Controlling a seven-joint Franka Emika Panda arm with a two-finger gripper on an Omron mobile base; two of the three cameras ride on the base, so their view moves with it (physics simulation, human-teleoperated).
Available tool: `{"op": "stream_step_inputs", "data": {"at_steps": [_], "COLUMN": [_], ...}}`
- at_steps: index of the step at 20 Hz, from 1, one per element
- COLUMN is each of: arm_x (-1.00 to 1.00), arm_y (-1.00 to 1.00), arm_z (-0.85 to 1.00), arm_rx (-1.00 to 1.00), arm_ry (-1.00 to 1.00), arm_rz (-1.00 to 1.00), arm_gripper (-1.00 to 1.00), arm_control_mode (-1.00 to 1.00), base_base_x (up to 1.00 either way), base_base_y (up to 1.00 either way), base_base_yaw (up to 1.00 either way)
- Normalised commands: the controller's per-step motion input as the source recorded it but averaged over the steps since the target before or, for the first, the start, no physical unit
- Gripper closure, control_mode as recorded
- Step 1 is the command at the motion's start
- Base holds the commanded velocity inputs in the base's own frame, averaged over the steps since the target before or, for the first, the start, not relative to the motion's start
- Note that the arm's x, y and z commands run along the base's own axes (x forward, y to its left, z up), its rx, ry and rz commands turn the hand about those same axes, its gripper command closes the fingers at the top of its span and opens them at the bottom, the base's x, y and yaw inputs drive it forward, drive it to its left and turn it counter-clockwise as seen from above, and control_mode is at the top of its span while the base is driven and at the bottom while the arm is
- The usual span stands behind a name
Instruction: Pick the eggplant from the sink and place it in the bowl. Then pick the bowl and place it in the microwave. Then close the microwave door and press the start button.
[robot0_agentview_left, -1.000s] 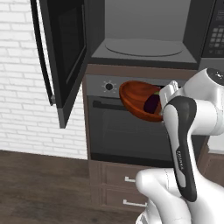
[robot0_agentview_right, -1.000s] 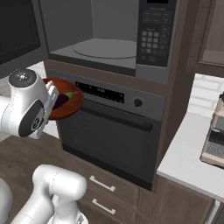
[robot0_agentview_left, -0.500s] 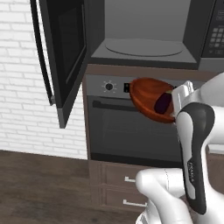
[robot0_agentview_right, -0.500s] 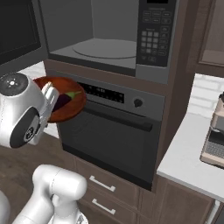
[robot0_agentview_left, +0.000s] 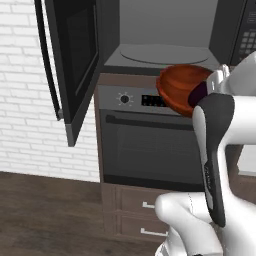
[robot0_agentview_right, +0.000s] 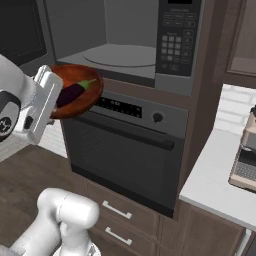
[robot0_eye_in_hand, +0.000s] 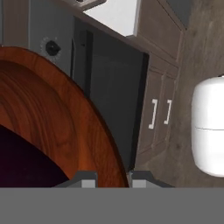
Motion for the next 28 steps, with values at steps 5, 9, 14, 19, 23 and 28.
{"op": "stream_step_inputs", "data": {"at_steps": [5, 9, 14, 19, 23, 28], "arm_x": [0.09, 0.23, 0.29, 0.52, 0.60, 0.65], "arm_y": [-0.40, -0.30, -0.09, -0.01, -0.02, -0.02], "arm_z": [0.53, 0.42, 0.44, 0.25, 0.19, 0.00], "arm_rx": [-0.05, 0.00, 0.00, 0.00, 0.00, 0.00], "arm_ry": [-0.02, -0.19, -0.18, 0.00, 0.03, 0.00], "arm_rz": [-0.01, 0.00, 0.00, 0.00, 0.00, 0.00], "arm_gripper": [1.00, 1.00, 1.00, 1.00, 1.00, 1.00], "arm_control_mode": [-1.00, -1.00, -1.00, -1.00, -1.00, -1.00], "base_base_x": [0.00, 0.00, 0.00, 0.00, 0.00, 0.00], "base_base_y": [0.00, 0.00, 0.00, 0.00, 0.00, 0.00], "base_base_yaw": [0.00, 0.00, 0.00, 0.00, 0.00, 0.00]}}
